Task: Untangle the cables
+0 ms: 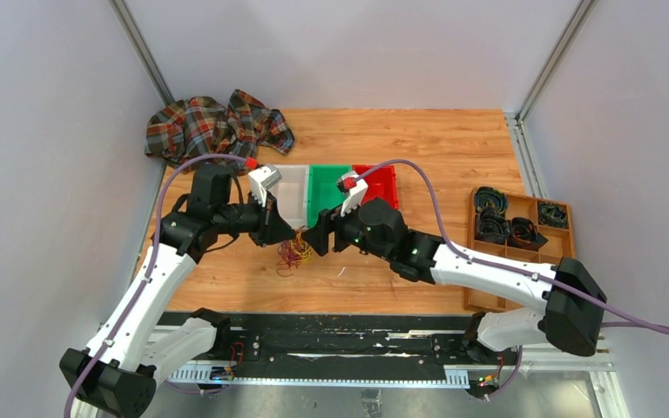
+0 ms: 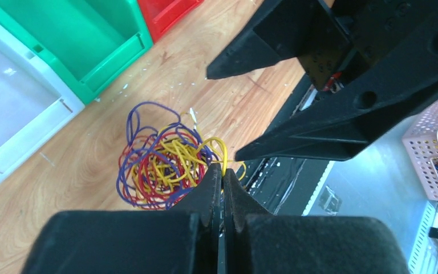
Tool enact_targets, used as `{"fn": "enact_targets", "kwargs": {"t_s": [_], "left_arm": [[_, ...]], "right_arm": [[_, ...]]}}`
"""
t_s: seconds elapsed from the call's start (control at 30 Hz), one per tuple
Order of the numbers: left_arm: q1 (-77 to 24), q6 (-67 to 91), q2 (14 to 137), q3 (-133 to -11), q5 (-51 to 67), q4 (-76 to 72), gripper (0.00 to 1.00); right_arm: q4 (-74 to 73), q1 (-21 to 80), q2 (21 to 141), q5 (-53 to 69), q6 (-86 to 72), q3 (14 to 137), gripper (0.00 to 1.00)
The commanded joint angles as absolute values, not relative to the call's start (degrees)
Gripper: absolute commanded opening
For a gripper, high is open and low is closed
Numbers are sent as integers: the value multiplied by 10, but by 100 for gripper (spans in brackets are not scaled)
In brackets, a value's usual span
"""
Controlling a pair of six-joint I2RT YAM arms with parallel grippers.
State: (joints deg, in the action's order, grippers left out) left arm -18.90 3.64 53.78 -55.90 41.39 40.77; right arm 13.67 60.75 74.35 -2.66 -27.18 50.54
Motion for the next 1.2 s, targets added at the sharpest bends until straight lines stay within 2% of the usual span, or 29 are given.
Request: {"fn": "enact_targets", "kwargs": {"t_s": [0.0, 0.67, 1.17], "left_arm": [[-193, 53, 533, -580, 469, 393, 1], [-193, 76, 553, -654, 560, 393, 1], [-194, 81, 574, -732, 548, 393, 1]], "right_arm": [[184, 615, 765, -62, -269, 534, 68], [290, 615, 860, -75, -315, 523, 65], [310, 615, 844, -148, -332, 366, 64]]}}
